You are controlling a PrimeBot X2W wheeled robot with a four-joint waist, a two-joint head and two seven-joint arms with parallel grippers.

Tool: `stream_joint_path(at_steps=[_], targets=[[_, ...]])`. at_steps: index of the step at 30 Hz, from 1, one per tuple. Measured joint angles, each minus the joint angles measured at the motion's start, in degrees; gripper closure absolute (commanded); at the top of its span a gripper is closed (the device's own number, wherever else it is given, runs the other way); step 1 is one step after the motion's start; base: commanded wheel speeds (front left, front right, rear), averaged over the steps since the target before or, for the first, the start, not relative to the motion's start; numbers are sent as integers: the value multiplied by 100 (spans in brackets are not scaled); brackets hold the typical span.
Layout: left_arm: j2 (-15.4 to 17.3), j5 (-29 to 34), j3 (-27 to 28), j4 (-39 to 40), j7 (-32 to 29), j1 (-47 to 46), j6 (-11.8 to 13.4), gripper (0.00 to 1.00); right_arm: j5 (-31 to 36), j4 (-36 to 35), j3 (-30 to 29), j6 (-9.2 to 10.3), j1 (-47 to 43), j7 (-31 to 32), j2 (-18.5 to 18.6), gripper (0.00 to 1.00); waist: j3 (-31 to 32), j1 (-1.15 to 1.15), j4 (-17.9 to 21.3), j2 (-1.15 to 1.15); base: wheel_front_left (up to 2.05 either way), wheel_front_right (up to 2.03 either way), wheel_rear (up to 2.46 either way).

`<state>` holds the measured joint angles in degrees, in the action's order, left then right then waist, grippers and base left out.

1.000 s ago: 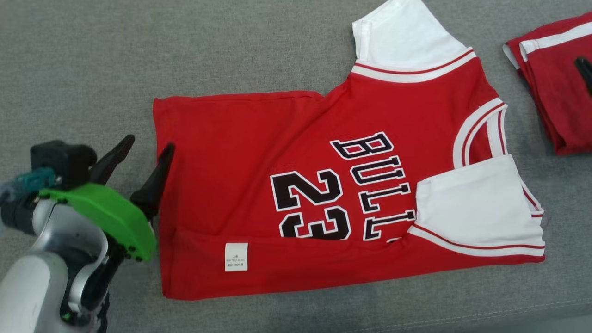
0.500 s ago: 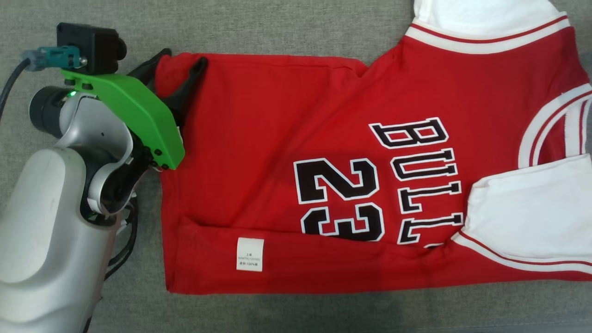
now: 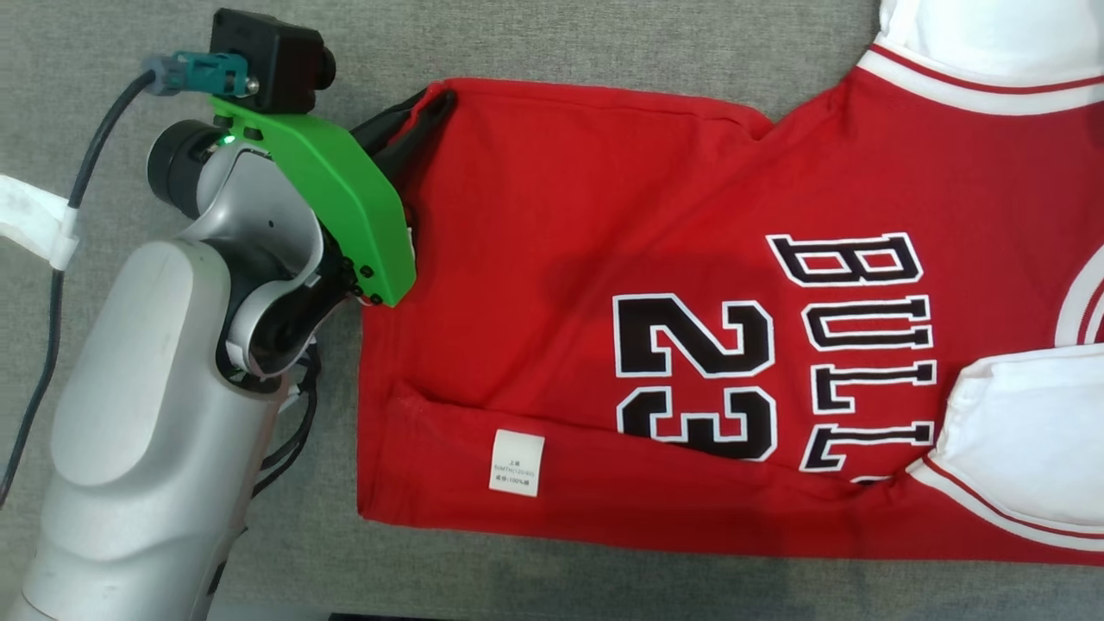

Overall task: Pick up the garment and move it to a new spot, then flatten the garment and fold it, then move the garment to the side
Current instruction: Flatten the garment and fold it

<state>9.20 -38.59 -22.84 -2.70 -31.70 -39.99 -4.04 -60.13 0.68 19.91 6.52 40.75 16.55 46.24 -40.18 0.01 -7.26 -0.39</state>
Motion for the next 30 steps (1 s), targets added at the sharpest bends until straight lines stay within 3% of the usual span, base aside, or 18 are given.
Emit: stream_joint_path(at_steps=[10,12,13,23,30], targets=[[-70,-4,-107,-142,-1,-79,-76,100,377,331,645,7,310,375,-256,0,25,0,-180,0,0,0,0],[-71,-4,-114,-202,-1,-138,-101,100,423,445,672,7,481,375,-355,89,26,0,-198,0,0,0,0],[-74,-4,-118,-211,-1,-146,-102,100,423,479,671,5,543,375,-382,100,27,0,-203,0,0,0,0],[-58,23,-94,-369,110,-229,-151,100,470,762,588,-121,837,90,-639,100,59,0,-150,0,0,0,0],[-26,52,1,-576,321,-221,-151,100,385,790,371,-400,771,-426,-694,100,217,0,-42,0,0,0,0]])
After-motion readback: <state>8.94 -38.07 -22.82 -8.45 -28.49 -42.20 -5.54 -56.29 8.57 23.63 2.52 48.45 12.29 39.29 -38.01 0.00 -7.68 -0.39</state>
